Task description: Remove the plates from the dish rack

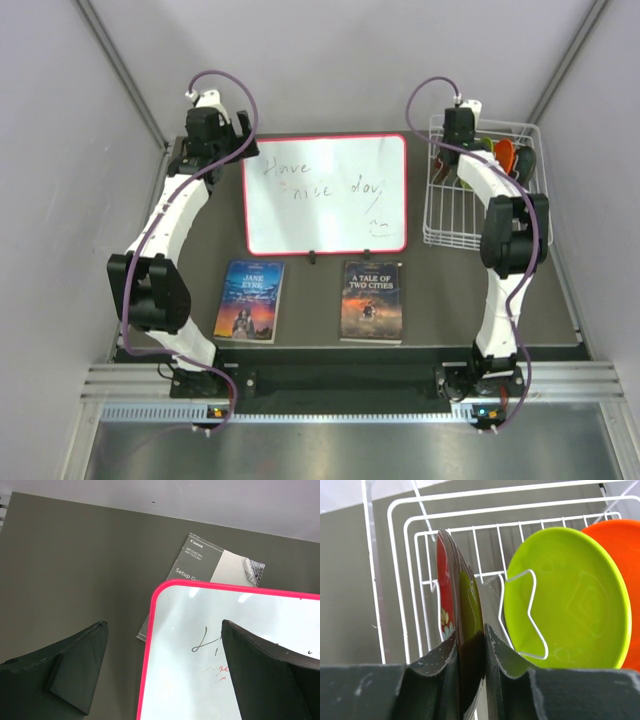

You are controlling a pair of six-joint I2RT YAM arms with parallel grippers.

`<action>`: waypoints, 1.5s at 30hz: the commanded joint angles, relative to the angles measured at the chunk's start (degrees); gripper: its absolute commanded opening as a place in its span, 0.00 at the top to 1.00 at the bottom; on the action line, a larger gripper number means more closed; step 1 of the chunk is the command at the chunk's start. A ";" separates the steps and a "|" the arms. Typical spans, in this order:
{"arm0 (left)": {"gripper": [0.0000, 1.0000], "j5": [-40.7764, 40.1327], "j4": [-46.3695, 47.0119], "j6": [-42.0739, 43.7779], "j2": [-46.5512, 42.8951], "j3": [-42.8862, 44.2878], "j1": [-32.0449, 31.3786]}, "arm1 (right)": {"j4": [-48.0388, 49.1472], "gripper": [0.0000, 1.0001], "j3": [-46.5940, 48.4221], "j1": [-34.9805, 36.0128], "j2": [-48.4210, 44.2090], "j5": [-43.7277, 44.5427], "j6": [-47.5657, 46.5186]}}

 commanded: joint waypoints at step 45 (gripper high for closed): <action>0.03 27.35 15.57 -21.75 -19.47 -21.21 -3.02 | 20.10 1.00 -33.39 7.48 -48.03 -41.03 22.89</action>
